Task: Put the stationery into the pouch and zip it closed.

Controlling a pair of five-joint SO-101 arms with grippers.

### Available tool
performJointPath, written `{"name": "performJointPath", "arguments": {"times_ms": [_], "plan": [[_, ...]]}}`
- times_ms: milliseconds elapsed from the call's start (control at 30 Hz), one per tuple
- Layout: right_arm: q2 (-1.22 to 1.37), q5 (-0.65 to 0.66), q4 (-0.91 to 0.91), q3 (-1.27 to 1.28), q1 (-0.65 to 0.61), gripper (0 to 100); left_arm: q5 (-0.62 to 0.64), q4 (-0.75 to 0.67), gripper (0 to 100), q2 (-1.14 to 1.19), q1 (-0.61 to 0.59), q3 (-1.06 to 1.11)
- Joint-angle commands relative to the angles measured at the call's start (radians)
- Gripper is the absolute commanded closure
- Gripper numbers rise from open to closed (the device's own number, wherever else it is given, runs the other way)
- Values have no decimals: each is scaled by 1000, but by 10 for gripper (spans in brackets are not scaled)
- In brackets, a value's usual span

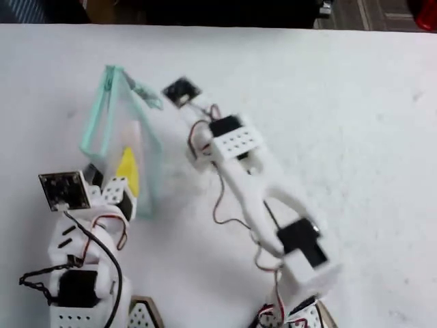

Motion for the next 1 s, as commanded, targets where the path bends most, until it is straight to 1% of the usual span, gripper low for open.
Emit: {"name": "performJointPath", "arguments": {"times_ms": [0, 133, 267, 333, 467, 600, 700, 833, 967], "plan": [[-239, 12, 39, -38, 24, 983, 6, -29, 846, -13, 38, -15], [-466, 12, 45, -34, 7, 983, -2, -28, 843, -13, 59, -18], [-674, 12, 39, -32, -30, 983, -158, 14, 843, -13, 199, -18], [-763, 12, 33, -34, -64, 983, -204, 35, 843, -13, 257, -18], [-878, 5, -38, -32, -147, 983, -209, 40, 842, -13, 274, -20], [-891, 3, -136, -31, -263, 983, -209, 40, 842, -13, 274, -20], [-848, 3, -142, -31, -328, 983, -209, 40, 841, -13, 274, -20], [-779, 3, -137, -28, -346, 983, -206, 41, 787, -13, 272, -21], [-757, 3, -139, 51, -344, 983, -175, 41, 782, -13, 245, -21]]}}
